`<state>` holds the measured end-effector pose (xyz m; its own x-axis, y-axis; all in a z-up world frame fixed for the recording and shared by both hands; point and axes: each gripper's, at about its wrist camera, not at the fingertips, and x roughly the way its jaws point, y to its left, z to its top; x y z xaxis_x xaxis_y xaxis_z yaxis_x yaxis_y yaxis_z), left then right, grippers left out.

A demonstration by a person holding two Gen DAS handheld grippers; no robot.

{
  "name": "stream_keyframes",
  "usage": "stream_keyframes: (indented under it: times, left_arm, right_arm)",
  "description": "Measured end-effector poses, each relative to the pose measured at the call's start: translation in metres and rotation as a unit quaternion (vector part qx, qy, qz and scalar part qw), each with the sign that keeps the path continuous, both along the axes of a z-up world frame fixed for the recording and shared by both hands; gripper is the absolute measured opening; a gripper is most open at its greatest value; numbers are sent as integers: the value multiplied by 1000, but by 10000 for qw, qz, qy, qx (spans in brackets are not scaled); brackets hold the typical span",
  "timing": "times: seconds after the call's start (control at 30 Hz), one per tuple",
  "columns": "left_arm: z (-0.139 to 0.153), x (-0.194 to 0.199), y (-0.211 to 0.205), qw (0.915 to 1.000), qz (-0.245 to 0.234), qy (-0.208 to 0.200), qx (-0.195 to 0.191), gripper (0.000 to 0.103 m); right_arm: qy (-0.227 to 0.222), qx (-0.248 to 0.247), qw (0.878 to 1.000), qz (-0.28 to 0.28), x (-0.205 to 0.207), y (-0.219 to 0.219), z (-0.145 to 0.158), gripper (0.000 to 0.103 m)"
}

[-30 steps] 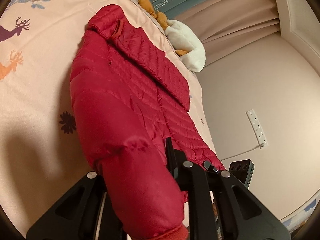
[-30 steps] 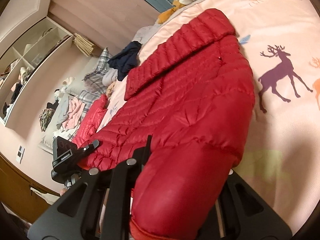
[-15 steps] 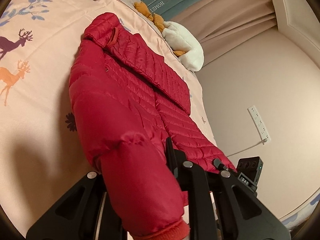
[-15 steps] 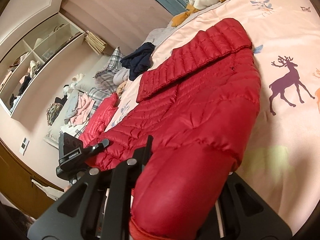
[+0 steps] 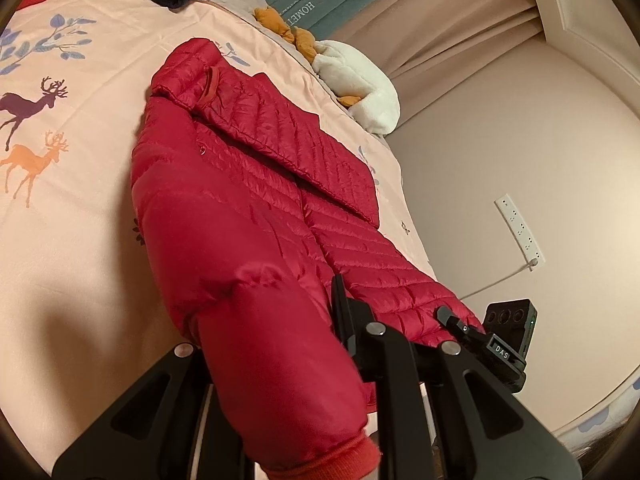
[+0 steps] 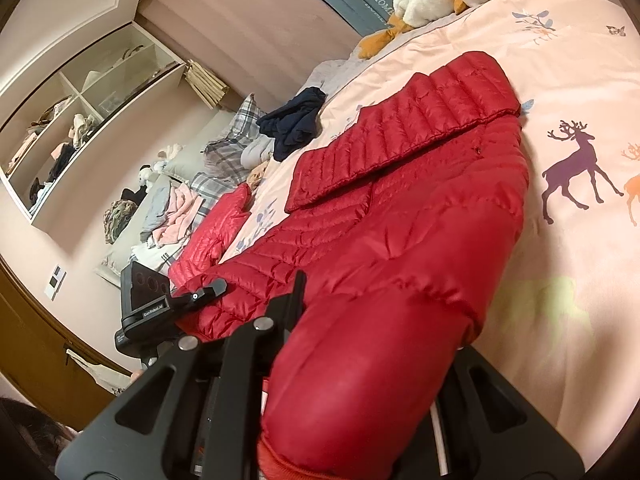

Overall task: Fold large clothes
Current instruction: 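Lift the hem with both grippers and fold it toward the collar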

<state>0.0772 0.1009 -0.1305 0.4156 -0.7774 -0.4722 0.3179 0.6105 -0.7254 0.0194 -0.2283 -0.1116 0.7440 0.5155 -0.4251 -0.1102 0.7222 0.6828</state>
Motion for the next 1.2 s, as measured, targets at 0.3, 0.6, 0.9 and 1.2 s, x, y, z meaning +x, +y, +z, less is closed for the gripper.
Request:
stream_keyframes:
  times: [0.3,0.6,0.9,1.2]
  left_arm:
    - [7,0,0,9998,-6,-72,170,16]
    - [13,2,-1,9994,-72,-187,289,16]
    - [16,5,0,9991,-111,-281,305,16]
    - [23,9,2,9985,-180,-429,301,16]
  right_arm:
    - [-106,4,9999,76,-4,-1,4,15]
    - [-194,4,9997,138,-5,-5,7,15]
    - [-352,18,9990,271,-4,-9,13,15]
    - [-537,10,9978,384,-6,-13,21,15]
